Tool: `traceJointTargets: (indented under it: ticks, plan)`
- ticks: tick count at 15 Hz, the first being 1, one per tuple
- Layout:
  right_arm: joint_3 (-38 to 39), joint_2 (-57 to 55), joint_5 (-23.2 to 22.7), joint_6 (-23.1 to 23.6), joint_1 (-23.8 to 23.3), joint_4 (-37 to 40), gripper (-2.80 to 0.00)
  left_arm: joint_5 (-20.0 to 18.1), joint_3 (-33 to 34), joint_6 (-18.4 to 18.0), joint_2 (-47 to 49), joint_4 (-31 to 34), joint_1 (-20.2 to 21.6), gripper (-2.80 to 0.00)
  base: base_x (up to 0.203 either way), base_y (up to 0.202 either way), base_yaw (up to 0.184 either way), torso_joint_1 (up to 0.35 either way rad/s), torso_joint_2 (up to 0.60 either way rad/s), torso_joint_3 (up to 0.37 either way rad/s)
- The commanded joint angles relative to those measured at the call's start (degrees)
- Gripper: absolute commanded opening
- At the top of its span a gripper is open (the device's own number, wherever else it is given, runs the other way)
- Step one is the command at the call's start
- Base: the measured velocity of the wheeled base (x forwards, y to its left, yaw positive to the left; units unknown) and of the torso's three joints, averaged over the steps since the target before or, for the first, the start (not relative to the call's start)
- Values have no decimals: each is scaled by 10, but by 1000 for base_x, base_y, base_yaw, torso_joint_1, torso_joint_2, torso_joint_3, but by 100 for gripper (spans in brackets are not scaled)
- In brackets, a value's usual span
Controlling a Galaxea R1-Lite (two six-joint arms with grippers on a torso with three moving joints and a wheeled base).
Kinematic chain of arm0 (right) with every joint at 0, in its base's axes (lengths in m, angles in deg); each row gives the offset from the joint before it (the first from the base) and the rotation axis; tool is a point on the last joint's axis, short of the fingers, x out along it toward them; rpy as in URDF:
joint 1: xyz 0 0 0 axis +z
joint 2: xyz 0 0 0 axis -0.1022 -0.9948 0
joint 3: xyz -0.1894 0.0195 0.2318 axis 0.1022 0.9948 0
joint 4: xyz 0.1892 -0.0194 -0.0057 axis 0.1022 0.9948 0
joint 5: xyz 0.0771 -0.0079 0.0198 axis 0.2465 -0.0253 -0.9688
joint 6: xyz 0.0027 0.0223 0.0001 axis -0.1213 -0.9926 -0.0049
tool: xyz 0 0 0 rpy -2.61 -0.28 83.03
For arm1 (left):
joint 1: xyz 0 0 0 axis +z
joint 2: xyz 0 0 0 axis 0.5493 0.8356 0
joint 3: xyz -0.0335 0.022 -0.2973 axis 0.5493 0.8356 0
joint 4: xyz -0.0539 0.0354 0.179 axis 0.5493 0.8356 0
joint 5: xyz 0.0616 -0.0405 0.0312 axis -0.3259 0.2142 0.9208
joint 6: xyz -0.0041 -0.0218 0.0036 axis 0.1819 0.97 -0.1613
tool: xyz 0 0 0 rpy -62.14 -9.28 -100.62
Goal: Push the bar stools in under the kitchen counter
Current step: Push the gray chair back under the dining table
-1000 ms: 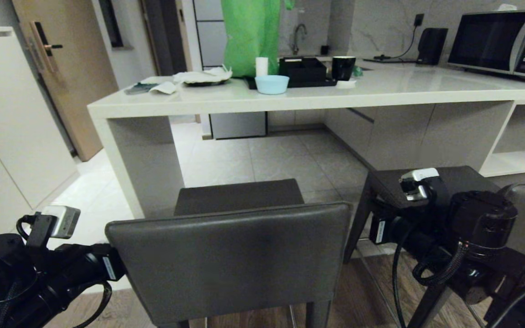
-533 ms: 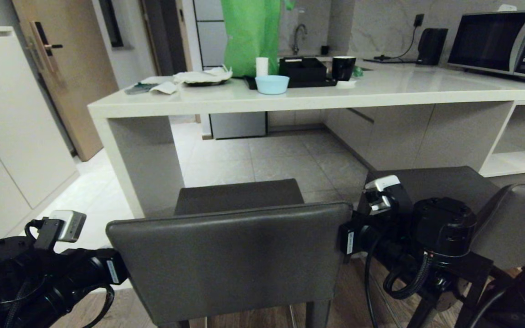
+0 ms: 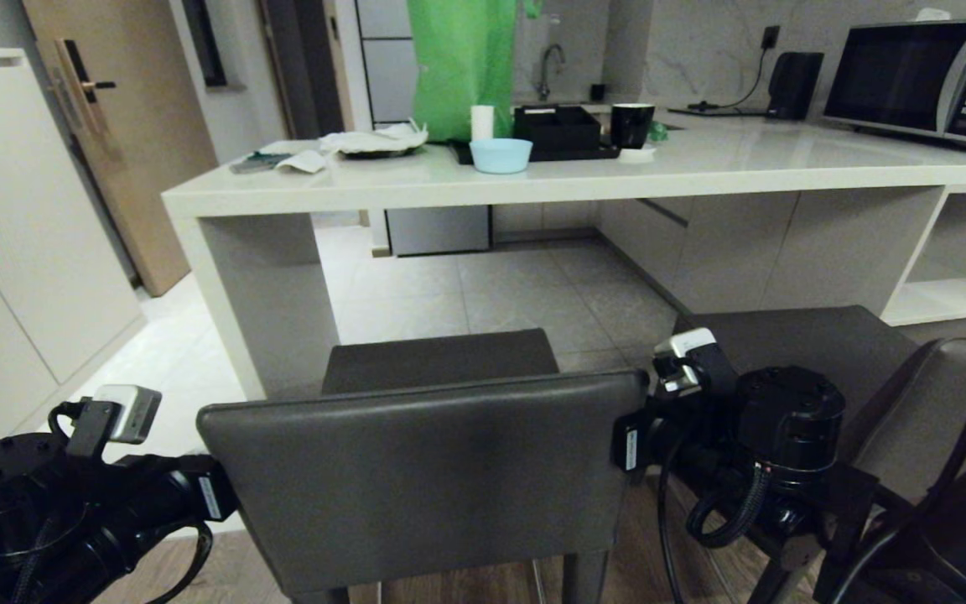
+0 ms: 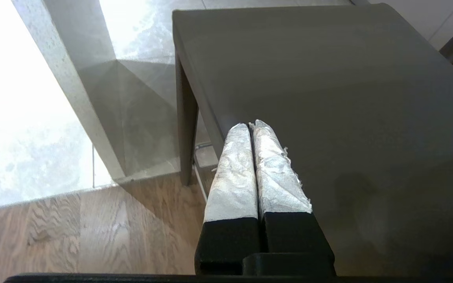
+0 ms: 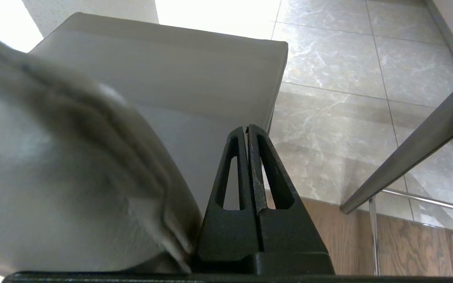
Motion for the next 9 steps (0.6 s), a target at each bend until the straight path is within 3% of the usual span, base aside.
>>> traceJointTargets:
  ticks: [1,6,9]
  plan:
    - [-3,-4,-1,0,7,-5,-280,0,1,-1,13,-9,1,-280,0,0,0,0,0,0]
    - [-4,-11,0,3,16,-5,-280,0,11,-20,16,-9,-3,-280,0,0,0,0,0,0]
    - [0,-10,1,3,20,-5,-280,0,13,-23,15,-9,-3,-280,130,0,1,-6,-5,10]
